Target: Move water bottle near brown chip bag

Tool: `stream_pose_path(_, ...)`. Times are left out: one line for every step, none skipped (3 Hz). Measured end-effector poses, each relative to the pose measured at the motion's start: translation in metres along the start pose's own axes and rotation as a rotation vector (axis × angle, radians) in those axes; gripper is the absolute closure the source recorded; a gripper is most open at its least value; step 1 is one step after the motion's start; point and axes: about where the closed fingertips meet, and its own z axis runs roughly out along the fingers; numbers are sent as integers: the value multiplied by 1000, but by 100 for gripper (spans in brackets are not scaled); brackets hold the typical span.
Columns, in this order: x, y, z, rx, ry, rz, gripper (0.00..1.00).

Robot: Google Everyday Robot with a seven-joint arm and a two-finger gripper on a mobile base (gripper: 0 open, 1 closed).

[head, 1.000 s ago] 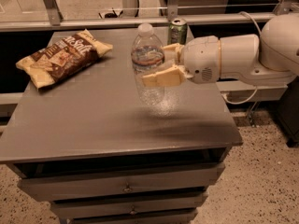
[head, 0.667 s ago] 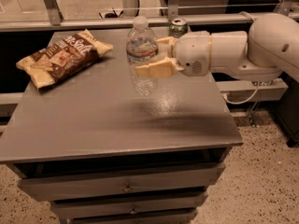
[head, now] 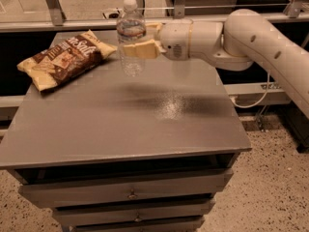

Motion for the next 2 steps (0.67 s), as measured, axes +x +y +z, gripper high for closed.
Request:
stream_pose_path(2, -23, 38, -6, -13, 36, 100)
stream_pose_path(9, -35, 72, -31, -9, 73, 100)
